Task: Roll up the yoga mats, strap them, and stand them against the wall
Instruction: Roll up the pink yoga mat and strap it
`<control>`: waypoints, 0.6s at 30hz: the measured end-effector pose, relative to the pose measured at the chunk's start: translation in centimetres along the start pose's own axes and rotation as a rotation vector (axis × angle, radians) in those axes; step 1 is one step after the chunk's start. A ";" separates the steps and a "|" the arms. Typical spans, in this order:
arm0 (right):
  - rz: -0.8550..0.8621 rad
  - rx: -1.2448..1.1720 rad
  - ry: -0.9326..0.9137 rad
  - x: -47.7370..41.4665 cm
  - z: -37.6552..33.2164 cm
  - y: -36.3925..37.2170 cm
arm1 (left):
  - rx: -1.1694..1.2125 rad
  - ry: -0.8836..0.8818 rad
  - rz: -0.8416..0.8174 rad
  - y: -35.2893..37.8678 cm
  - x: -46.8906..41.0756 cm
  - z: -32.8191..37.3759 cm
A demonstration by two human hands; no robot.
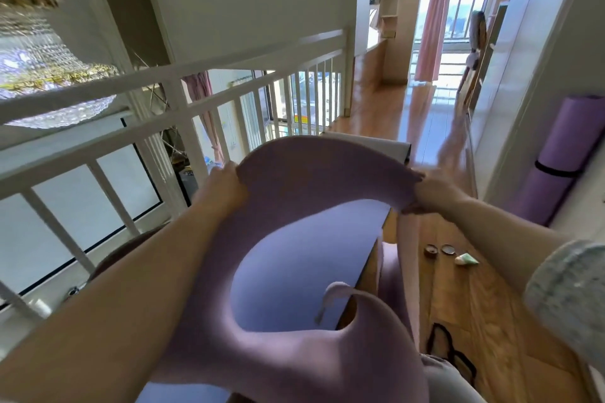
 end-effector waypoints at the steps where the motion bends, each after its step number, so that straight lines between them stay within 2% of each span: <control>1: 0.024 -0.136 0.014 -0.1 -1.2 -0.5 | -0.035 0.003 -0.053 -0.2 0.0 0.2; 2: 0.069 -0.279 0.030 -0.1 -2.3 -1.0 | -0.031 0.008 -0.075 -0.5 0.4 0.8; 4: 0.142 -0.398 0.028 0.0 -4.3 -1.9 | 0.024 0.046 -0.059 -1.5 1.6 2.7; 8: 0.168 -0.527 0.008 0.9 -7.5 -2.4 | -0.093 0.365 0.261 -4.1 5.3 8.6; 9: 0.171 -0.549 -0.005 1.3 -8.2 -2.4 | -0.134 0.430 0.283 -4.1 6.2 9.9; 10: 0.175 -0.562 -0.021 1.8 -8.9 -2.4 | -0.178 0.458 0.213 -3.5 6.8 10.8; 13: 0.150 -0.655 -0.025 2.9 -10.4 -2.1 | -0.182 0.357 -0.186 -0.2 8.4 11.8; 18: 0.057 -0.813 0.028 4.4 -12.2 -1.2 | 0.009 0.205 -0.362 4.1 8.9 10.6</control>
Point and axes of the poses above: each hand's wrist, its own x-axis away from the middle knuckle, its own y-axis out of the palm, z = x × y, the point moved 3 cm from there along -x, towards the middle knuckle, and after that the axes turned 12 degrees about z, right-handed, at the moved point
